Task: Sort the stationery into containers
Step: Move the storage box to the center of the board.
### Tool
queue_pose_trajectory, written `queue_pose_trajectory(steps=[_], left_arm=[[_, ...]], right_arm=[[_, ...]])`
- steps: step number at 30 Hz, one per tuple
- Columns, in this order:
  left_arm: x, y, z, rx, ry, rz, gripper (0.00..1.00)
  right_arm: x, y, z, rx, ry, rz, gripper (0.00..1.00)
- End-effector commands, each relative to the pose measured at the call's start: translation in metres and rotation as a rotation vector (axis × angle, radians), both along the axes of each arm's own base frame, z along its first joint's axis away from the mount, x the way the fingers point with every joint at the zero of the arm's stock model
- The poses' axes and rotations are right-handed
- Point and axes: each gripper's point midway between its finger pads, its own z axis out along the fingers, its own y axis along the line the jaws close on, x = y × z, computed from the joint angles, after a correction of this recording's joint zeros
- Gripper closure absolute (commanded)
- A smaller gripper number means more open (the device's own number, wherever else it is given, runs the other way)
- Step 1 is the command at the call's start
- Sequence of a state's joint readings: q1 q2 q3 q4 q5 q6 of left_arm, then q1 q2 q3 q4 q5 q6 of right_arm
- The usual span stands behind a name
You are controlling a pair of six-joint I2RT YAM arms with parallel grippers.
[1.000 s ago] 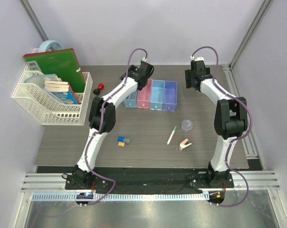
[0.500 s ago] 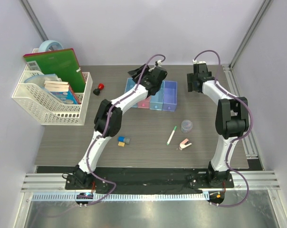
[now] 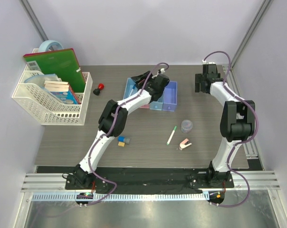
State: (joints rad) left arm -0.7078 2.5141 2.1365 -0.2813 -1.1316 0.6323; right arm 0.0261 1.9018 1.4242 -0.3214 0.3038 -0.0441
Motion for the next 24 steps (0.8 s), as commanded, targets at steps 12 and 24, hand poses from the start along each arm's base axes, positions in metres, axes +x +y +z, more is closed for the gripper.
queue_pose_trajectory(steps=[12,24], left_arm=[[-0.012,-0.011,-0.04,-0.221,0.14,-0.011,0.45],[0.008,0.01,0.086,-0.407,-0.12,0.002,0.43]], right_arm=[[0.004,0.005,0.037,0.033,-0.101,0.007,0.16],[-0.003,0.019,0.004,0.066,-0.002,0.053,0.17]])
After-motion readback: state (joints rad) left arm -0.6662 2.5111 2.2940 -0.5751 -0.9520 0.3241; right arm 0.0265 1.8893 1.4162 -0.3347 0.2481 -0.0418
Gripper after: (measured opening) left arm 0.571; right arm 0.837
